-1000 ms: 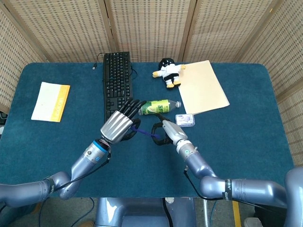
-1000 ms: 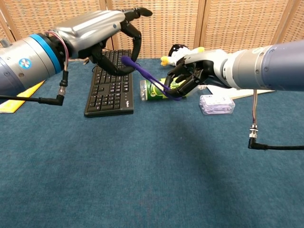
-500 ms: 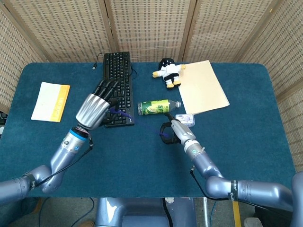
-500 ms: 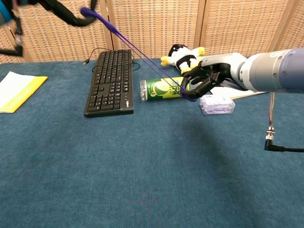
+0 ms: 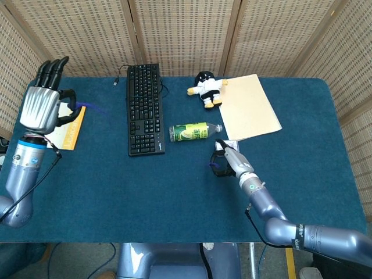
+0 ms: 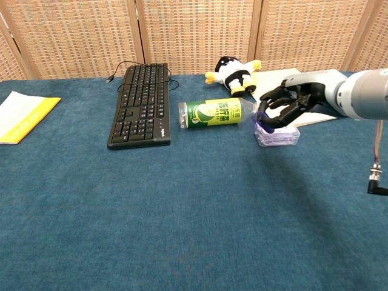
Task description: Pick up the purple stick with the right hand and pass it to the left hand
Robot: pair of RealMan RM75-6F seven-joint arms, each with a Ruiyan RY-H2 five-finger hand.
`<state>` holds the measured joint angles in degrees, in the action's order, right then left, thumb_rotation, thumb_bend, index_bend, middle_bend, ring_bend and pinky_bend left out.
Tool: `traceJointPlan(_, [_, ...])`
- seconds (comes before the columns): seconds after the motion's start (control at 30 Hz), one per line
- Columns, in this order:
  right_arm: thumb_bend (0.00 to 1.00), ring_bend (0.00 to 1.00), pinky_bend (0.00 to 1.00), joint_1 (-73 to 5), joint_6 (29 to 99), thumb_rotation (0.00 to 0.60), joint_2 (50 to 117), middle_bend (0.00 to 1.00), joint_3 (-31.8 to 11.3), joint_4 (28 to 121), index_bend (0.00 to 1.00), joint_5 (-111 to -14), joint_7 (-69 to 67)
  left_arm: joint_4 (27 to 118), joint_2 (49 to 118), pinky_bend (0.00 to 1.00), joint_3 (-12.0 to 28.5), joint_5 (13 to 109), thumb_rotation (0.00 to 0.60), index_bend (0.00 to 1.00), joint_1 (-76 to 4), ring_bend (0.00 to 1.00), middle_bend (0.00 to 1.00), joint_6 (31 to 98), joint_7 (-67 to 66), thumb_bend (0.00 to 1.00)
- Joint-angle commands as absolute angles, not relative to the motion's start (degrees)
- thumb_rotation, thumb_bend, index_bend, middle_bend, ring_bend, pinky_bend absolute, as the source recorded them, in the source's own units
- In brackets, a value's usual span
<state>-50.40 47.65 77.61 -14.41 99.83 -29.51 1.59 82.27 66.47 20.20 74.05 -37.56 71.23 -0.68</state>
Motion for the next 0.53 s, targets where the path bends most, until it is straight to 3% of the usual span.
traceJointPlan(0.03, [0.74, 0.0, 0.0, -49.4, 47.2, 0.6, 76.7, 0.03, -14.1, 99.7, 0.69, -30.5, 0.8, 77.3, 65.9, 0.0, 19.9, 72.2, 0.6, 0.77, -35.9, 0.0, 0.0, 69.9, 4.2, 0.46])
traceJointPlan(0.53, [0.74, 0.0, 0.0, -47.1, 46.7, 0.6, 74.8, 0.03, -14.4, 100.8, 0.7, -33.0, -1.0, 71.2, 66.9, 0.0, 17.8, 73.5, 0.6, 0.77, -33.6, 0.0, 0.0, 70.2, 10.4, 0.46])
